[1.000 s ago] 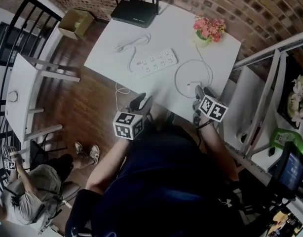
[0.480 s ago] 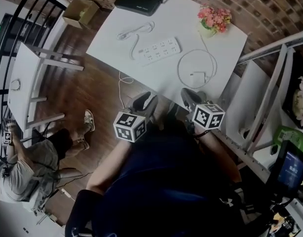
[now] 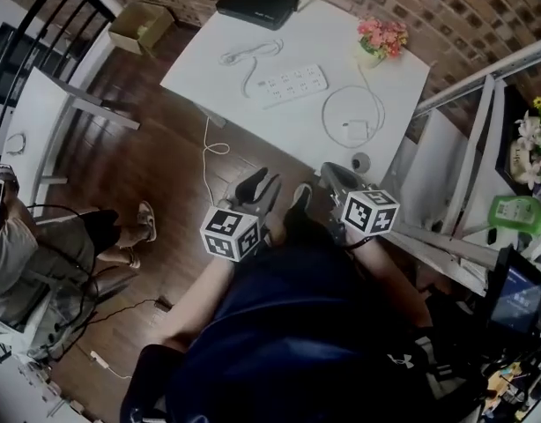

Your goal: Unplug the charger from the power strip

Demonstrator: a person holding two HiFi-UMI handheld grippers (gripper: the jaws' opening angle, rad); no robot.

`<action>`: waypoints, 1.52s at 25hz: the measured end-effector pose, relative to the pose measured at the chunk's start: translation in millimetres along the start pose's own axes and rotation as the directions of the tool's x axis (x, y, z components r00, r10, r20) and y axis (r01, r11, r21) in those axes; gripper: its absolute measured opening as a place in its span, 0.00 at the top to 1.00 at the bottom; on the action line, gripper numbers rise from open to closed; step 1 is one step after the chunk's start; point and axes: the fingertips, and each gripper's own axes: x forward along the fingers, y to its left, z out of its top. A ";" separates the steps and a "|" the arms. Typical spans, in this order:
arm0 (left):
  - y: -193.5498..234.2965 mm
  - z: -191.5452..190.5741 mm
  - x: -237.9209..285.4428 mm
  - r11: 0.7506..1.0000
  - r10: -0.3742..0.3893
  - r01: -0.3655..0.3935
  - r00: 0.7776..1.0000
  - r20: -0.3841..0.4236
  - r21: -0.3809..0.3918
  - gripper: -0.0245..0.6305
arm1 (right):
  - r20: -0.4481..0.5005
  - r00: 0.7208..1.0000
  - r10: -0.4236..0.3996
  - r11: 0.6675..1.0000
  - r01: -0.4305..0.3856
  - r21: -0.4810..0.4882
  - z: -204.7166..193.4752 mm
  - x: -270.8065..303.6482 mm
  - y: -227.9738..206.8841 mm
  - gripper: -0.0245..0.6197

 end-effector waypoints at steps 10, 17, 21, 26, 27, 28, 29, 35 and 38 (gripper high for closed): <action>-4.9 -21.9 -67.3 1.000 -0.015 0.015 0.997 0.072 -0.001 0.77 | 0.112 0.993 -0.024 0.986 0.041 -0.159 -15.8 -29.2 58.4 0.95; -7.1 -20.5 -88.5 0.999 -0.039 0.038 0.997 0.067 0.014 0.77 | 0.226 0.972 -0.070 0.974 0.115 -0.194 4.1 -49.5 75.0 0.95; -4.1 -20.3 -92.3 0.999 -0.035 0.034 0.997 0.062 0.019 0.77 | 0.278 0.957 -0.087 0.961 0.154 -0.228 18.4 -55.6 77.7 0.95; 5.1 -21.4 -102.0 0.999 -0.030 0.028 0.997 0.076 0.031 0.77 | 0.315 0.945 -0.084 0.948 0.173 -0.266 21.6 -53.2 89.1 0.95; 6.6 -21.4 -103.5 0.999 -0.028 0.026 0.997 0.077 0.031 0.77 | 0.316 0.945 -0.081 0.947 0.172 -0.270 21.5 -52.0 91.5 0.95; 8.0 -21.5 -104.6 0.999 -0.026 0.024 0.997 0.078 0.031 0.77 | 0.317 0.945 -0.078 0.946 0.171 -0.276 21.8 -50.7 93.7 0.95; 9.2 -21.5 -105.4 0.999 -0.024 0.022 0.997 0.078 0.030 0.77 | 0.318 0.945 -0.076 0.944 0.171 -0.283 22.4 -49.6 95.7 0.95; 18.1 -11.2 -109.6 1.000 -0.022 0.020 0.997 0.079 0.022 0.77 | 0.322 0.944 -0.074 0.934 0.179 -0.310 34.0 -43.3 109.3 0.95; 22.3 -3.4 -111.7 0.999 -0.026 0.025 0.996 0.083 0.022 0.77 | 0.327 0.942 -0.075 0.929 0.186 -0.322 40.3 -40.1 116.8 0.95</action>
